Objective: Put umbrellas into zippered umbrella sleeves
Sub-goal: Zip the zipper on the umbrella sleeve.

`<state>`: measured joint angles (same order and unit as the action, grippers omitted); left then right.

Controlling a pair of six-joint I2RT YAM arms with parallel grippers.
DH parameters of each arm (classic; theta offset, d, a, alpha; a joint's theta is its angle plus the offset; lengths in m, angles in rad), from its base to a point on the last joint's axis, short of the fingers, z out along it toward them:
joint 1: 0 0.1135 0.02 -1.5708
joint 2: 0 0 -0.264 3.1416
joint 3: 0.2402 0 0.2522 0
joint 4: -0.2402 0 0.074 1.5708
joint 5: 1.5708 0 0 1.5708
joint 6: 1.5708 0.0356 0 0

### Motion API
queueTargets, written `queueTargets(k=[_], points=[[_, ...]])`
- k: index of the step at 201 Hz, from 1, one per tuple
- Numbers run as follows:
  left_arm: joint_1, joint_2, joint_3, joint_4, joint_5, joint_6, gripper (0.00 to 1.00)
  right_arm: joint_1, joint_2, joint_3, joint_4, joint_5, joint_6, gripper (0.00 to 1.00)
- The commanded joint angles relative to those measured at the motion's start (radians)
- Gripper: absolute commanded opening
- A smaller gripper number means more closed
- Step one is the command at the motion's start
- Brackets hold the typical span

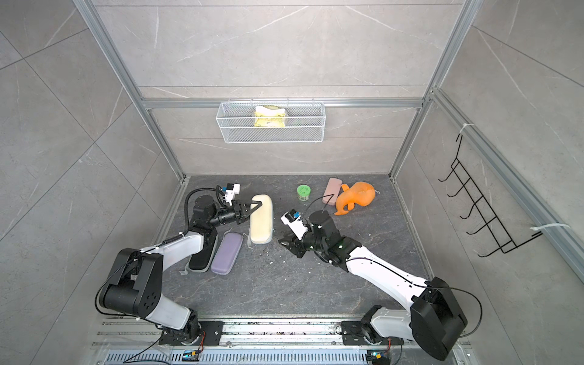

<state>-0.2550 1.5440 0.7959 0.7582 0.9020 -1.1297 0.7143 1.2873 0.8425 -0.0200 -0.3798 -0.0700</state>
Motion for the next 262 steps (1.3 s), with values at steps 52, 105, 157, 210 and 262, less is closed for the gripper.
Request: queueTargets(k=[52, 105, 157, 210, 262], points=[[-0.015, -0.057, 0.002, 0.033, 0.015, 0.028, 0.11, 0.081, 0.116, 0.147, -0.041, 0.257, -0.355, 0.37], [-0.031, -0.058, 0.006, 0.020, 0.012, 0.038, 0.11, 0.110, 0.148, 0.193, -0.031, 0.313, -0.448, 0.35], [-0.044, -0.059, 0.009, -0.009, 0.010, 0.058, 0.10, 0.129, 0.147, 0.189, 0.026, 0.363, -0.505, 0.29], [-0.044, -0.055, 0.009, -0.014, 0.006, 0.063, 0.10, 0.144, 0.129, 0.180, 0.035, 0.371, -0.519, 0.20], [-0.044, -0.056, 0.012, -0.024, -0.006, 0.072, 0.09, 0.162, 0.100, 0.146, 0.031, 0.371, -0.551, 0.08]])
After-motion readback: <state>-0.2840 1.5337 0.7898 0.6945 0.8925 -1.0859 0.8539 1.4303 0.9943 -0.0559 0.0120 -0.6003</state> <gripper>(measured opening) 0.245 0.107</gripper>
